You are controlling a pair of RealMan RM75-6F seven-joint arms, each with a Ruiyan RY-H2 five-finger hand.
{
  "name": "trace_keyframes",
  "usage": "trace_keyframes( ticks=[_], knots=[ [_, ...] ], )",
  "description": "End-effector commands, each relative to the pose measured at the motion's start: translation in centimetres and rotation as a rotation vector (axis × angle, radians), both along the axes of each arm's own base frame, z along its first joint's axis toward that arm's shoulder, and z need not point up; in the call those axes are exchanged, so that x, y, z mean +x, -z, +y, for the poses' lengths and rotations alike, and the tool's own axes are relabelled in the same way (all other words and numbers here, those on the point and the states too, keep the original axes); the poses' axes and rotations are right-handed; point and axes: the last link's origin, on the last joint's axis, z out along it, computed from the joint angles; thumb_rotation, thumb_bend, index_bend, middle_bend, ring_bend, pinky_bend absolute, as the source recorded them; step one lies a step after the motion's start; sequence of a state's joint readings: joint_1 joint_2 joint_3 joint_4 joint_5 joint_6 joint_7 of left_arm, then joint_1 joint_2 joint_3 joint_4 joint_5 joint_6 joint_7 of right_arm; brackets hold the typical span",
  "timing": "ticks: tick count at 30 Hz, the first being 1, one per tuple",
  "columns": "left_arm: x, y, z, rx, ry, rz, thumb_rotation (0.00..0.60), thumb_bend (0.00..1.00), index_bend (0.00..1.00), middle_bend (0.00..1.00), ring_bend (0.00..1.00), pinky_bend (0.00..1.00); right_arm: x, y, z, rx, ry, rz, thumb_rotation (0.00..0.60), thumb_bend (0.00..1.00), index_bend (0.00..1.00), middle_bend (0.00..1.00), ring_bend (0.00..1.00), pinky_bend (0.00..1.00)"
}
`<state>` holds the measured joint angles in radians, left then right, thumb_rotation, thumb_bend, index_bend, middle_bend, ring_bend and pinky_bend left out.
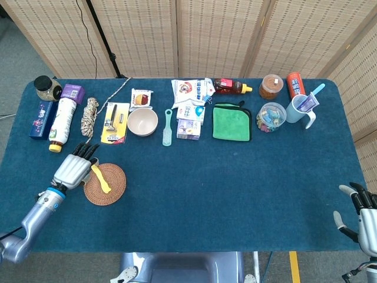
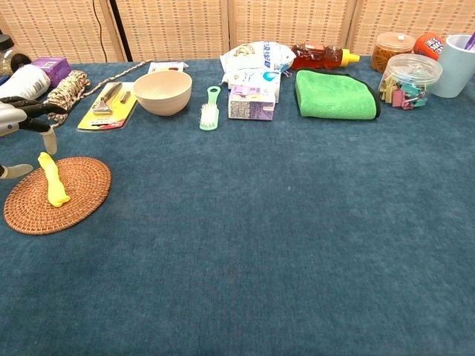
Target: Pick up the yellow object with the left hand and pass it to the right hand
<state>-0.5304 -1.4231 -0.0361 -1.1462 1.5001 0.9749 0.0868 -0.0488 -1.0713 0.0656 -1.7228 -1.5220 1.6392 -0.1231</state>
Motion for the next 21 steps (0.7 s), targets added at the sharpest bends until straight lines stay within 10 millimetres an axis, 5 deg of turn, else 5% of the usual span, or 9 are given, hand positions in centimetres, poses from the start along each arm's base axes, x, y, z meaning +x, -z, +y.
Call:
trace_keyframes(
  ticks=[1, 21],
  knots=[
    [0.06, 0.42, 0.09, -0.009, 0.000, -0.001, 0.600, 0.34, 0.38, 0.04, 0.02, 0.03, -0.02, -0.04, 0.03, -0.001, 0.001, 0.000, 0.600, 0.37, 0.26, 0.20, 0.27, 0.24],
    [-0.37, 1.21, -0.14, -0.010, -0.015, -0.003, 0.600, 0.34, 0.45, 0.08, 0.03, 0.03, -0.33, -0.09, 0.23, -0.003, 0.007, -0.008, 0.600, 0.37, 0.26, 0.20, 0.27, 0.24]
  ],
)
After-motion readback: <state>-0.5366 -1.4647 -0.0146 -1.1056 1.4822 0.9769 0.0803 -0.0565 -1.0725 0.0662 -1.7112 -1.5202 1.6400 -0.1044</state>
